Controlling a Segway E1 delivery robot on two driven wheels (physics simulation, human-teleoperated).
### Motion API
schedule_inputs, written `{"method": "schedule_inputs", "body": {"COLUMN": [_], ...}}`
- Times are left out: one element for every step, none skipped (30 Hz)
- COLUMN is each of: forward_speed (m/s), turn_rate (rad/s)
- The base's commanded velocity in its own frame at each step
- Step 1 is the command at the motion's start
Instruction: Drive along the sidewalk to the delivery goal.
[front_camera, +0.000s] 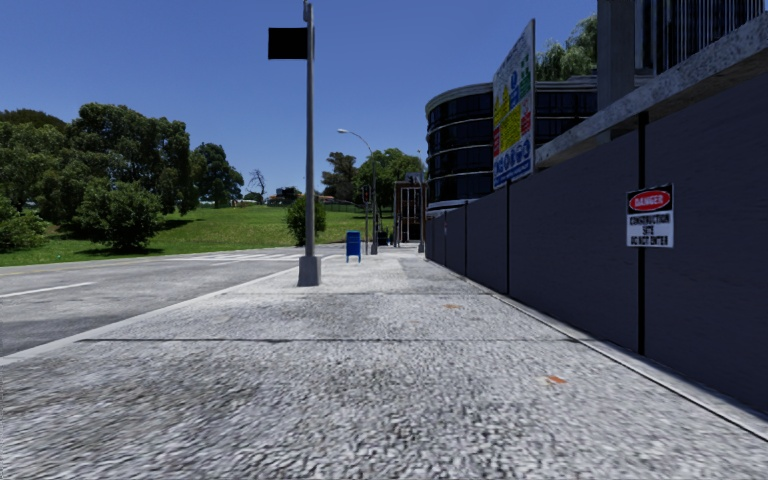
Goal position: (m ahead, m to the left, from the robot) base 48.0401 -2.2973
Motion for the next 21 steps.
{"method": "schedule_inputs", "body": {"forward_speed": [2.00,2.00,2.00,2.00,2.00,2.00,2.00,2.00,2.00,2.00,2.00,2.00,2.00,2.00,2.00,2.00,2.00,2.00,2.00,2.00,2.00], "turn_rate": [0.00,0.00,0.00,0.00,0.00,0.00,0.00,0.00,0.00,0.00,0.00,0.00,0.00,0.00,0.00,0.00,0.00,0.00,0.00,0.00,0.00]}}
